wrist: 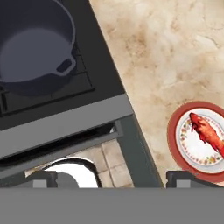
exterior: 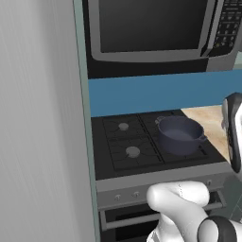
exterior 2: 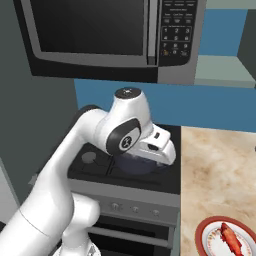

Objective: Retrieve the frozen meat and place it in the pot on a burner. Then turn the burner on.

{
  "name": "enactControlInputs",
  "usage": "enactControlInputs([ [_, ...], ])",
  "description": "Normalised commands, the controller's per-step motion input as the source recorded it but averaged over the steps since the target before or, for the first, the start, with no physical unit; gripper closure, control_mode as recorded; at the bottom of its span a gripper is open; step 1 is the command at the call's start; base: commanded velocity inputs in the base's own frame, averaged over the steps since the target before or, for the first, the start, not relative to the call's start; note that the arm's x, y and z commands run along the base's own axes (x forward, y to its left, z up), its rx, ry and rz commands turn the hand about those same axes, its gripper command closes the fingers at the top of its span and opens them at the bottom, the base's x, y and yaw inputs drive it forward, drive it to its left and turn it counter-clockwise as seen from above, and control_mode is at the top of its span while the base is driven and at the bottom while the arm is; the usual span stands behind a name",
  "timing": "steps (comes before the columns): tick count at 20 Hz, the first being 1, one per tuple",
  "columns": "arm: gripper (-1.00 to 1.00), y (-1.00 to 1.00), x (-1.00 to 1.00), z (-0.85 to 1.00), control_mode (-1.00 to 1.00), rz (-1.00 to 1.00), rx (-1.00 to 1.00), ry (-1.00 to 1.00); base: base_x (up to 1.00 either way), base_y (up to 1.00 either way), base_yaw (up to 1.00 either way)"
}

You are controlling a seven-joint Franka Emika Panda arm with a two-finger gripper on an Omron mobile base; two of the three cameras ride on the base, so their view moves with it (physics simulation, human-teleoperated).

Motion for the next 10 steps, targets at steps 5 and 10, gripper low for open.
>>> enactControlInputs([
  [5, -1.0, -1.0, 0.0, -0.36, -1.0, -0.11, -0.06, 0.07, 0.0, 0.0, 0.0],
  [10, -1.0, -1.0, -0.03, -0.15, -1.0, 0.0, 0.16, 0.02, 0.0, 0.0, 0.0],
])
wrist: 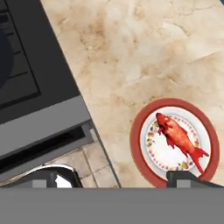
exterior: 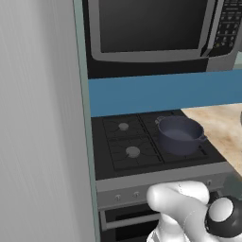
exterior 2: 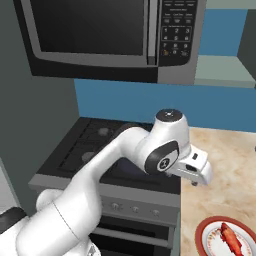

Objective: Retrieve the frozen meat and place it in the pot on a burner. Then turn the burner on.

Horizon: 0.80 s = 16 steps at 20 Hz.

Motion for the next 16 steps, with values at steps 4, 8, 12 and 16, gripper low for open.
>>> enactControlInputs([
  [4, -1.0, -1.0, 0.0, -0.23, -1.0, 0.03, 0.31, 0.03, 0.0, 0.0, 0.0],
  [8, -1.0, -1.0, -0.02, -0.15, -1.0, 0.05, 0.29, 0.07, 0.0, 0.0, 0.0],
  [12, -1.0, -0.57, 0.0, -0.26, -1.0, 0.0, 0.01, 0.05, 0.0, 0.0, 0.0],
  [16, -1.0, -0.56, -0.07, -0.46, -1.0, 0.0, -0.01, 0.0, 0.0, 0.0, 0.0],
])
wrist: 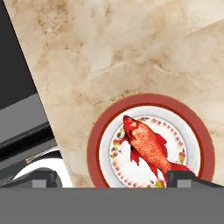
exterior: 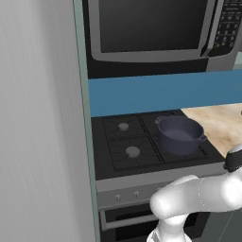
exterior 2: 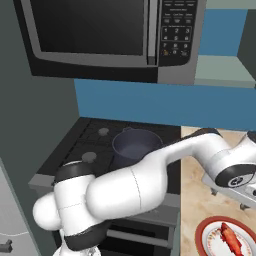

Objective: Retrieve the frozen meat and place it in the pot on a burner. Then turn the burner on.

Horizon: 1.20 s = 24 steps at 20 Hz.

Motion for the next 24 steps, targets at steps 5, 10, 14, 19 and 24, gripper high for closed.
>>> enactControlInputs([
  [5, -1.0, -0.44, 0.0, -0.57, -1.0, 0.07, -0.13, 0.0, 0.0, 0.0, 0.0],
  [10, -1.0, -0.11, 0.0, -0.56, -1.0, 0.1, -0.19, 0.07, 0.0, 0.0, 0.0],
  [14, -1.0, 0.0, -0.09, -0.6, -1.0, 0.1, -0.11, 0.15, 0.0, 0.0, 0.0],
  [19, -1.0, 0.02, -0.42, -0.42, -1.0, 0.17, 0.0, 0.05, 0.0, 0.0, 0.0],
  [24, -1.0, 0.04, -0.14, -0.37, -1.0, 0.15, 0.04, 0.0, 0.0, 0.0, 0.0],
])
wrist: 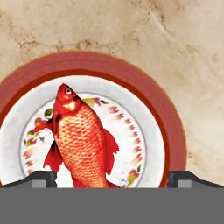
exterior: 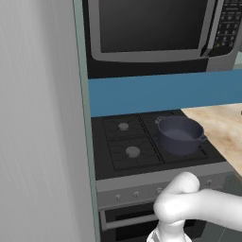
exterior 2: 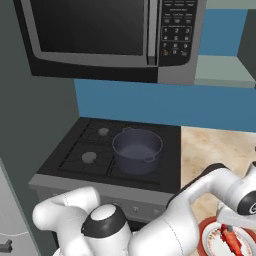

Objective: Retrieve the frozen meat and place it in the pot on a burner. Then turn the burner on.

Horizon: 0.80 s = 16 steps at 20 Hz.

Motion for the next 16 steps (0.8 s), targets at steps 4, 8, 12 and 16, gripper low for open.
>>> enactControlInputs([
  [4, -1.0, 0.22, -0.08, -0.33, -1.0, 0.16, 0.06, 0.0, 0.0, 0.0, 0.0],
  [8, -1.0, 0.2, -0.07, -0.3, -1.0, 0.2, 0.04, 0.0, 0.0, 0.0, 0.0],
  [12, -1.0, 0.01, 0.0, -0.11, -1.0, 0.12, 0.02, 0.0, 0.0, 0.0, 0.0],
  [16, -1.0, 0.02, 0.0, -0.22, -1.0, 0.11, 0.0, 0.0, 0.0, 0.0, 0.0],
])
